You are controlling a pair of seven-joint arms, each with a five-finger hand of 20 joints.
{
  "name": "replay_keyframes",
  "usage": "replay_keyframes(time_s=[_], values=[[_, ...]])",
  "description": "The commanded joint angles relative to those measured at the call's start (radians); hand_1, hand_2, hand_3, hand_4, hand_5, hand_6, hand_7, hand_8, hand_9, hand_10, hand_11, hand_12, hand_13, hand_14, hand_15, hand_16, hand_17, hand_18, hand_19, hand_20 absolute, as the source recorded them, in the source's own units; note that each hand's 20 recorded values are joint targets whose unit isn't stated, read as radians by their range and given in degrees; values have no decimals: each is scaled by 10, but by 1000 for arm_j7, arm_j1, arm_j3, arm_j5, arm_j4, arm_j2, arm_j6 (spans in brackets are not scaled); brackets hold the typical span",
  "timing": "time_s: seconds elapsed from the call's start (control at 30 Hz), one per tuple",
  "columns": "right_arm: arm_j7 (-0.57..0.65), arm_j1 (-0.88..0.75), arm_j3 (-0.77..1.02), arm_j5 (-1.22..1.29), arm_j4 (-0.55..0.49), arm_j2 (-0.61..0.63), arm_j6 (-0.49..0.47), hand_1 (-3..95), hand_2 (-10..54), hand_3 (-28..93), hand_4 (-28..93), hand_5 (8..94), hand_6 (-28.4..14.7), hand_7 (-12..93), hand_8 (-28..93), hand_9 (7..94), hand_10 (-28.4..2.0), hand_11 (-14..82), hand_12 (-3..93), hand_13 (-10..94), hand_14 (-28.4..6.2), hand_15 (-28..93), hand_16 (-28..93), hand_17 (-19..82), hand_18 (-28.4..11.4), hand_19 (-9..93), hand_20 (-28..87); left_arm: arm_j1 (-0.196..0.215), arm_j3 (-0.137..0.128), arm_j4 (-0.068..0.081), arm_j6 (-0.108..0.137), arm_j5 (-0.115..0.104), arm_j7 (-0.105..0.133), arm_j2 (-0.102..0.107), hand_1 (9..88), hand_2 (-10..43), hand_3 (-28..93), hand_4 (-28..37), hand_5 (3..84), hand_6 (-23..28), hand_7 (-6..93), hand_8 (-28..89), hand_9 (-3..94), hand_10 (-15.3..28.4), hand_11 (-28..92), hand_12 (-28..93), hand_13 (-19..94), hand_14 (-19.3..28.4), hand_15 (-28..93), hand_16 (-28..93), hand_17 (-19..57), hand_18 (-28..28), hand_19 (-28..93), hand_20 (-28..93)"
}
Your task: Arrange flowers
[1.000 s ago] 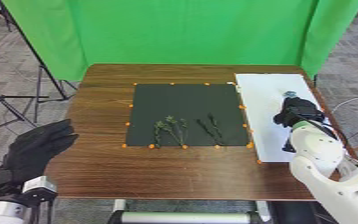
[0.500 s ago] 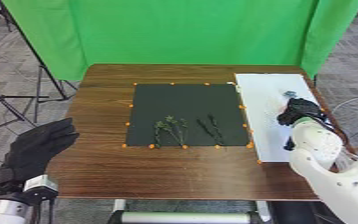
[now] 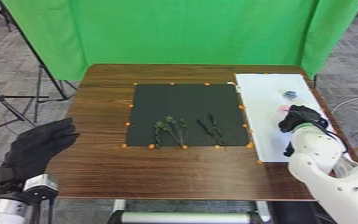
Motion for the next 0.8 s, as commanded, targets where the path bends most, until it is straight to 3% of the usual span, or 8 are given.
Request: replay_keyframes(time_s=[0.03, 0.17, 0.2, 0.3, 0.4, 0.77, 0.8], values=[[22, -19, -28, -14, 25, -7, 10, 470, -95, 816, -267, 606, -76, 184, -95, 729, -191, 210, 164, 788, -75, 712, 193, 620, -132, 932, 285, 5, -9, 1, -15, 8, -11, -8, 278, 51, 823, -150, 482, 136, 178, -98, 392, 222, 325, 96, 268, 284, 626, -142, -96, 235, 586, 99], [17, -10, -46, -45, 37, -1, 36, 540, -95, 759, -282, 615, -72, 199, -98, 805, -136, 151, 292, 816, -58, 696, 212, 642, -122, 932, 280, 8, -8, -1, -9, 6, -5, -6, 279, 51, 822, -151, 482, 136, 177, -98, 392, 222, 325, 96, 268, 284, 626, -142, -96, 235, 586, 99], [16, -12, -47, -53, 37, 2, 49, 564, -95, 746, -281, 633, -72, 213, -30, 830, -121, 143, 325, 821, -54, 693, 217, 643, -122, 932, 282, 7, -8, -1, -11, 6, -4, -5, 278, 51, 823, -151, 482, 136, 177, -98, 392, 222, 324, 96, 267, 284, 626, -142, -96, 235, 586, 99], [6, 0, -67, -81, 48, 6, 97, 579, -95, 735, -282, 651, -73, 220, 46, 846, -113, 138, 345, 830, -50, 687, 223, 649, -120, 932, 284, 8, -6, 0, -8, 4, -1, -4, 279, 52, 822, -151, 482, 136, 177, -98, 392, 222, 324, 96, 267, 284, 626, -142, -96, 235, 586, 99], [0, 4, -73, -98, 38, 10, 132, 607, -95, 730, -282, 737, -42, 322, 115, 901, -88, 137, 361, 856, -37, 665, 236, 662, -114, 932, 284, 7, -4, -1, -7, 4, 1, -5, 279, 52, 822, -151, 482, 136, 177, -98, 392, 222, 324, 96, 268, 284, 626, -142, -96, 235, 586, 99], [-86, 140, -154, -116, -56, 9, 229, 609, -95, 739, -283, 767, -31, 327, 116, 922, -82, 133, 367, 873, -32, 659, 239, 673, -116, 932, 305, 41, -36, -12, -2, 1, -2, -11, 279, 52, 823, -151, 482, 136, 178, -98, 392, 222, 324, 96, 267, 284, 626, -142, -96, 235, 586, 99], [-92, 152, -165, -113, -79, 13, 235, 608, -95, 740, -283, 767, -31, 327, 117, 921, -82, 133, 370, 874, -32, 659, 240, 673, -116, 932, 308, 49, -40, -15, 3, -3, 7, -9, 279, 52, 822, -151, 482, 136, 177, -98, 392, 222, 324, 96, 267, 284, 626, -142, -96, 235, 586, 99]])
